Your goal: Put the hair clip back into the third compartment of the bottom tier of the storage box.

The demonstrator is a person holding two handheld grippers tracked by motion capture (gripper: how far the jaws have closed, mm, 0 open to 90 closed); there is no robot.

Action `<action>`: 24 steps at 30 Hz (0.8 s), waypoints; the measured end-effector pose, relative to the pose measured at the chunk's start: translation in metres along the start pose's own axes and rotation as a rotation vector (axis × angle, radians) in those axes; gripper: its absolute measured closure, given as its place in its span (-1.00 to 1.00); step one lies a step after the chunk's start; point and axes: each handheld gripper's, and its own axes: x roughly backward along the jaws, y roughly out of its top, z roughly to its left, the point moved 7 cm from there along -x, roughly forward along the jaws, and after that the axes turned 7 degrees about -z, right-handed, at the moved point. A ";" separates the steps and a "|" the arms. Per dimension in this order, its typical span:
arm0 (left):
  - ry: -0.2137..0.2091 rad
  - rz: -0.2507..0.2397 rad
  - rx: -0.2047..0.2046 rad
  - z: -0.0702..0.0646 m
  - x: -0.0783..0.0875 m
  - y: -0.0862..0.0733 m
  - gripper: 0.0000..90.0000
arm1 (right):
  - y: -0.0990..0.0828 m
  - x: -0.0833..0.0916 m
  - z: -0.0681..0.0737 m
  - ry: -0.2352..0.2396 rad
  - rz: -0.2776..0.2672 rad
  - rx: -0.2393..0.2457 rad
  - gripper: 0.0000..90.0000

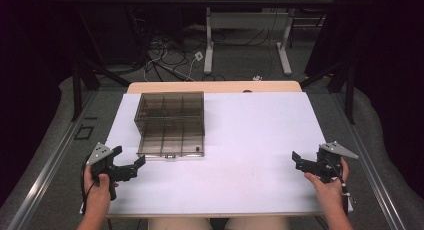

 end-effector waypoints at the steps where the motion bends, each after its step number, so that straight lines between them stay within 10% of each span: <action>1: 0.000 0.000 0.001 0.000 0.000 0.000 -0.99 | 0.000 0.000 0.000 -0.004 -0.001 -0.007 -1.00; 24: 0.002 0.000 0.000 -0.001 0.001 0.000 -0.99 | -0.013 -0.006 -0.017 -0.035 0.018 -0.030 -0.98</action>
